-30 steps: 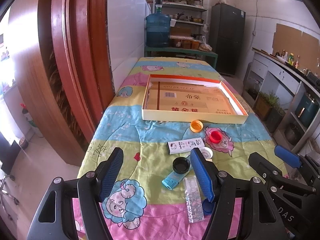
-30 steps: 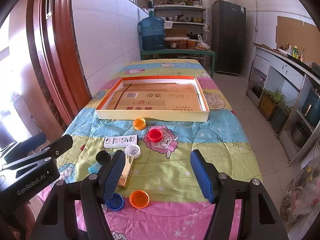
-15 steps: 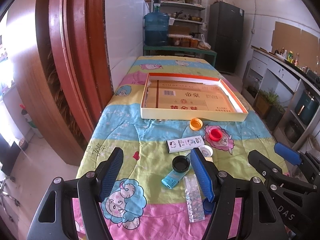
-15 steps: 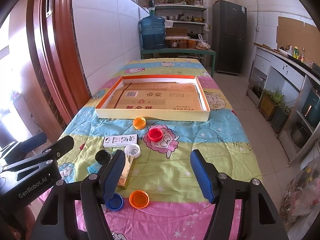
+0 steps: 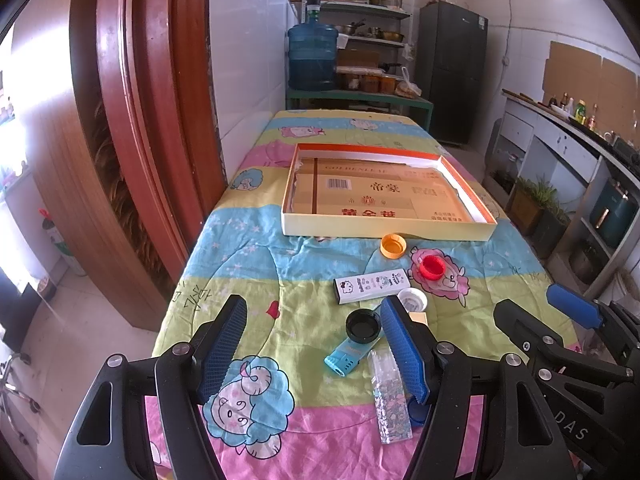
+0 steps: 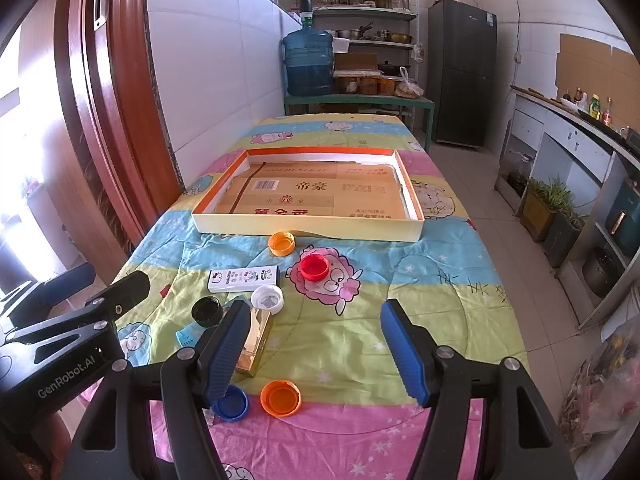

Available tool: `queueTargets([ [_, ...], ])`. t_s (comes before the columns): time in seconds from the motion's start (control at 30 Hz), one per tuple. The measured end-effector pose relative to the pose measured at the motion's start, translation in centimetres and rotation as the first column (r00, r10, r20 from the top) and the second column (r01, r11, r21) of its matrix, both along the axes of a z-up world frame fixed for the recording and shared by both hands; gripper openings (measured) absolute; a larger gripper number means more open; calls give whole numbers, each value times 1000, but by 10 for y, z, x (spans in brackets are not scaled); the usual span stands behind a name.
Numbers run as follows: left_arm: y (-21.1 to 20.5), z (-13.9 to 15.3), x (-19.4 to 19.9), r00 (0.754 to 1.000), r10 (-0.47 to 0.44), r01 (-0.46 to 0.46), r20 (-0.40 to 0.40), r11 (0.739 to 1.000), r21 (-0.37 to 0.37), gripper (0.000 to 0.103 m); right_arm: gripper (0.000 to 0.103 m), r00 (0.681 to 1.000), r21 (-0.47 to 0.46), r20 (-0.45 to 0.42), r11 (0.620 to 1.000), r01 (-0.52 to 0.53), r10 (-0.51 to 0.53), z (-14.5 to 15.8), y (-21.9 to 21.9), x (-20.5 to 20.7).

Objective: Organize rigid objects

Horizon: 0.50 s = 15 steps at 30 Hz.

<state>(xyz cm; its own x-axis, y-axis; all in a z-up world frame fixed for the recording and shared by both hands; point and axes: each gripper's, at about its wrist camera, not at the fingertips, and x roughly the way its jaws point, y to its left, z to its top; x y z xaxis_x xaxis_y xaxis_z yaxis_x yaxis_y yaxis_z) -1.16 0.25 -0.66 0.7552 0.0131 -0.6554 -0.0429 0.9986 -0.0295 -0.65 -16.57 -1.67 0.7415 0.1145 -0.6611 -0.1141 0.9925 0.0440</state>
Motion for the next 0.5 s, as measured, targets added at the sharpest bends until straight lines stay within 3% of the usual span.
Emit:
queueTargets([
  [0.5,1,-4,2,1000,6,-6,-10,1000,-4,71,67,1000,1,-5,1000,1,-1,-4,0,0],
])
